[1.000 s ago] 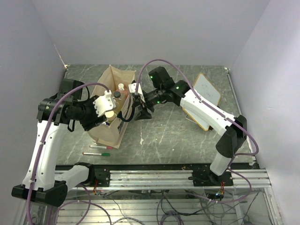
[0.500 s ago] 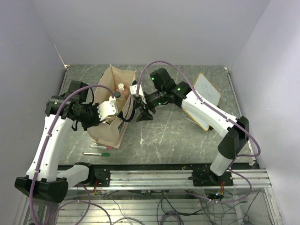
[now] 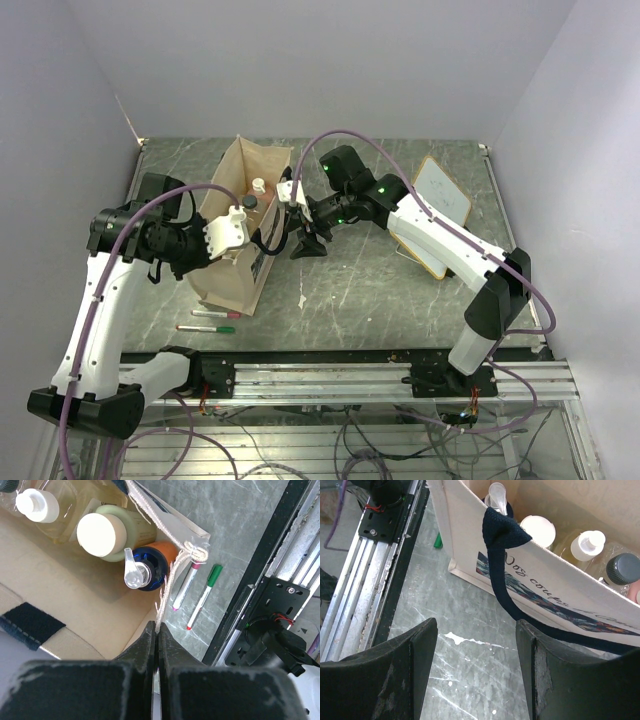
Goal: Place the personal care products into the canvas bag
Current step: Place the care product in the canvas bag.
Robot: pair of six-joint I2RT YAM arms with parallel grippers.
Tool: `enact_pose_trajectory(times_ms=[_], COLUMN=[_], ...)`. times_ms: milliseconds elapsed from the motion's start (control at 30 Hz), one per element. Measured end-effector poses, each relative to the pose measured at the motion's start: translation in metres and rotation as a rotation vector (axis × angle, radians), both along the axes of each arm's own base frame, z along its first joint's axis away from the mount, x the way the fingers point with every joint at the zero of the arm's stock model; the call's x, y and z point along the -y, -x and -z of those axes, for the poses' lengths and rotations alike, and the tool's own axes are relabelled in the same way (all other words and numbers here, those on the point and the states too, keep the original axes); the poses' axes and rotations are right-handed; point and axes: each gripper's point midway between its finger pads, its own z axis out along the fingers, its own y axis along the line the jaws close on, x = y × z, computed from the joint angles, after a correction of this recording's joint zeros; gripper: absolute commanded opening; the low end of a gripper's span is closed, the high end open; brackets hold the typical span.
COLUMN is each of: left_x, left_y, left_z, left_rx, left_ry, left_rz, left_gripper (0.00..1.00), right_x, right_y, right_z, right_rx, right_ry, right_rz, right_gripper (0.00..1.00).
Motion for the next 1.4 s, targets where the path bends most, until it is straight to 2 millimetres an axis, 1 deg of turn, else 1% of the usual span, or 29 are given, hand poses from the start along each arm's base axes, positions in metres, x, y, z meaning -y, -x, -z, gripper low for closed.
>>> enact_pose_trajectory(times_ms=[100,233,300,433,633,800,833,900,933,1000,1033,1100,1200,1233,1333,1367,1400], left_x=[0.000,0.000,0.000,0.001,0.005,0.009,0.010,0.012,0.013,0.014,0.014,0.015,0.017,0.018,0.021,0.021,0.021], left_y=[0.000,-0.001,0.001,0.000,-0.002,-0.008,-0.009,-0.010,-0.012,-0.017,-0.021,-0.030,-0.047,-0.053,-0.074,-0.081,-0.088], left_z=[0.000,0.001,0.005,0.010,0.009,0.009,0.009,0.008,0.006,0.001,-0.004,-0.013,-0.027,-0.031,-0.045,-0.050,-0.054], left_rx=[-0.001,0.003,-0.004,-0.012,-0.007,-0.003,-0.004,-0.010,-0.007,0.004,0.019,0.049,0.096,0.111,0.167,0.188,0.208], left_ry=[0.003,0.005,0.003,0.007,0.033,0.060,0.066,0.076,0.081,0.092,0.099,0.109,0.133,0.145,0.195,0.214,0.231], left_rz=[-0.005,-0.006,-0.005,-0.006,-0.017,-0.040,-0.044,-0.056,-0.061,-0.080,-0.090,-0.113,-0.159,-0.180,-0.255,-0.288,-0.319], left_gripper=[0.07,0.12,0.16,0.20,0.36,0.52,0.61,0.81,0.88,0.95,0.96,0.97,0.98,0.98,0.99,0.99,1.00], right_x=[0.000,0.001,0.001,0.001,0.004,0.008,0.009,0.013,0.016,0.026,0.034,0.054,0.091,0.109,0.154,0.173,0.186], right_y=[-0.001,-0.002,-0.002,-0.003,-0.003,-0.003,-0.004,-0.008,-0.011,-0.022,-0.032,-0.056,-0.094,-0.108,-0.136,-0.148,-0.156], right_z=[0.001,0.001,0.002,0.003,0.010,0.012,0.011,0.008,0.006,0.002,-0.001,-0.010,-0.025,-0.031,-0.044,-0.050,-0.053], right_rx=[0.004,0.009,0.011,0.013,0.006,0.022,0.026,0.034,0.038,0.041,0.040,0.047,0.080,0.099,0.145,0.166,0.183], right_ry=[0.003,0.007,0.007,0.010,0.027,0.038,0.038,0.035,0.030,0.022,0.016,0.000,-0.026,-0.033,-0.037,-0.033,-0.029], right_rz=[0.005,0.008,0.008,0.009,0.016,0.032,0.037,0.057,0.074,0.126,0.166,0.269,0.452,0.532,0.747,0.847,0.914], right_gripper=[0.64,0.64,0.64,0.64,0.64,0.66,0.67,0.69,0.70,0.72,0.74,0.76,0.78,0.80,0.86,0.88,0.90])
